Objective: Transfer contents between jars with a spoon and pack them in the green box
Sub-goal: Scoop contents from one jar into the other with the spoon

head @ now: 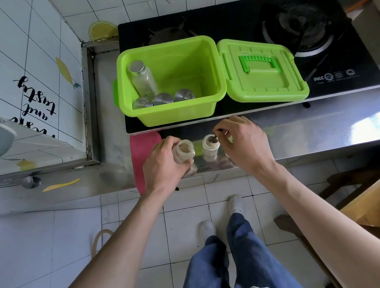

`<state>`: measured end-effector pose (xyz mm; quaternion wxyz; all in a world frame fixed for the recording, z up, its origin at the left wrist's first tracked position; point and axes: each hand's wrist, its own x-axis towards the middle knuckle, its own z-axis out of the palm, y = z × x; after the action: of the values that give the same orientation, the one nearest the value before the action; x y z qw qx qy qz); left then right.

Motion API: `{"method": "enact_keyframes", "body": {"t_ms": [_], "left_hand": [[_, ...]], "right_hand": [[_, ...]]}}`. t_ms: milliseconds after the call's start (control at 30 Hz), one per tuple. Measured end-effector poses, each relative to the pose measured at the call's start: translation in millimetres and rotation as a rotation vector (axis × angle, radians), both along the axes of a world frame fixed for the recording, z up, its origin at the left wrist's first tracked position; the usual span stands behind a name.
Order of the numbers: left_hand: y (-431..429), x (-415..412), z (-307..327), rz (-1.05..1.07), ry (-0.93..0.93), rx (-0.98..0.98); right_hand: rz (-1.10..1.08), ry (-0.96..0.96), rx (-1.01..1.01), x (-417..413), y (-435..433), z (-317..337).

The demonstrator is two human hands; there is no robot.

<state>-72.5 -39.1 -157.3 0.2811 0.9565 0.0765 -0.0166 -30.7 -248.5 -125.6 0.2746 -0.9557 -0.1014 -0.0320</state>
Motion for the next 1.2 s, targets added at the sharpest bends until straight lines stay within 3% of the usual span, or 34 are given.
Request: {"method": "enact_keyframes", "body": {"t_ms": [300,667,867,1100,1200], "left_hand": [[-2,-1,2,0.003,-0.004,-0.001],[-7,2,10,0.007,-0.002,-0.038],[-12,5,15,-0.015,-0.016,-0.02],[-18,6,14,-0.029,-0.009,0.019],[-21,7,15,-0.044,-0.006,0.045]], "right_hand": [[-0.115,0.014,0.217,-3,-7,9],[-0.46,0.407,0.893,-2,-13,29],[-0.287,0.267,0.688,-8,0,35],[0.052,-0.119,0.197,-16,24,35],[0.162,-0.185,0.01,-16,33,25]]}}
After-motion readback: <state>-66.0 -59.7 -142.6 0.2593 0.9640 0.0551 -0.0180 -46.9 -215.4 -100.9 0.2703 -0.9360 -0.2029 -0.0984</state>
